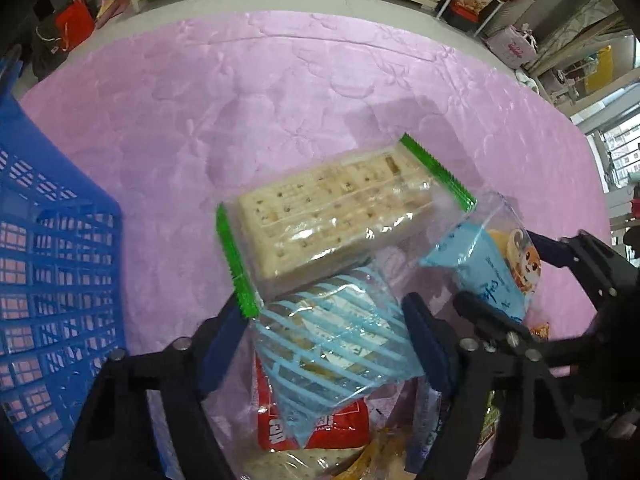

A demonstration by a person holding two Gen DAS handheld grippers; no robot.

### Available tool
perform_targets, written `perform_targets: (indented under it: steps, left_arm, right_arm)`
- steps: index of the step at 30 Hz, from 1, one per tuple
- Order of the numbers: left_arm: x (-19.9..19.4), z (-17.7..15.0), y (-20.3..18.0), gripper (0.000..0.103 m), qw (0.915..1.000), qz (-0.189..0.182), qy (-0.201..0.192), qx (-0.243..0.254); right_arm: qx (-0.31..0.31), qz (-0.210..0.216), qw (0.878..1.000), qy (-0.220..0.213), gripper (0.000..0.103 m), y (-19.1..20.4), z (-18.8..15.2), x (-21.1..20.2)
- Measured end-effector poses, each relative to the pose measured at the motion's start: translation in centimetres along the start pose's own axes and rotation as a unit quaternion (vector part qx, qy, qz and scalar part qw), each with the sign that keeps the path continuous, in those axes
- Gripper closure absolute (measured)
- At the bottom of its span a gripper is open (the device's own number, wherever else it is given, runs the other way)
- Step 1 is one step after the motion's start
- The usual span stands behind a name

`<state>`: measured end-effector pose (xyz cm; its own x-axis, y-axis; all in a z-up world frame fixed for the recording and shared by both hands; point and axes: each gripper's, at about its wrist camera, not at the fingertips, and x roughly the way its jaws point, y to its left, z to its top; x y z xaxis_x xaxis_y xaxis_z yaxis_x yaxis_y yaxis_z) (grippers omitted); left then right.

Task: Organize snacks
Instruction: 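Lower the left tool onto the pile and grasp the light-blue striped snack bag, then carry the striped bag to the basket with left tool while right carries bread bag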

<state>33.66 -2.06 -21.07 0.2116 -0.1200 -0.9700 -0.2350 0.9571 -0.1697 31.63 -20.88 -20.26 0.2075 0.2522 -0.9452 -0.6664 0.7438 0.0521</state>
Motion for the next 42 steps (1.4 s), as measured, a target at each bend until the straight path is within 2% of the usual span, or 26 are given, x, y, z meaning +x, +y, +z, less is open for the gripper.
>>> perform_targets:
  steps: [2,5,13,23,30,42]
  left_arm:
    - [0.0,0.1,-0.2,0.038,0.9999,0.005,-0.002,0.009]
    - [-0.4,-0.5,-0.4,0.040,0.9999,-0.004,-0.004,0.014]
    - [-4.1,-3.0,-0.7,0.041,0.9979,-0.032,-0.049,0.027]
    - [-10.4,-7.0,-1.9,0.041,0.9917,-0.036,-0.110,0.056]
    - [-15.8,-10.6,-2.5,0.041,0.9842,-0.049,-0.157,0.065]
    - [-25.2,-14.7,1.5,0.041,0.9696,-0.049,-0.224,0.086]
  right_arm:
    - [-0.001,0.000,1.000,-0.010,0.030,-0.1,-0.1,-0.3]
    - [0.001,-0.004,1.000,-0.018,0.032,0.2,-0.6,-1.0]
    - [0.033,-0.005,0.999,-0.042,0.032,-0.1,-1.3,-4.5]
    - [0.056,-0.002,0.996,-0.071,0.032,2.0,-2.9,-10.1]
    - [0.071,-0.011,0.993,-0.091,0.032,4.7,-4.2,-15.1]
    - [0.076,-0.029,0.986,-0.147,0.032,11.1,-4.7,-22.4]
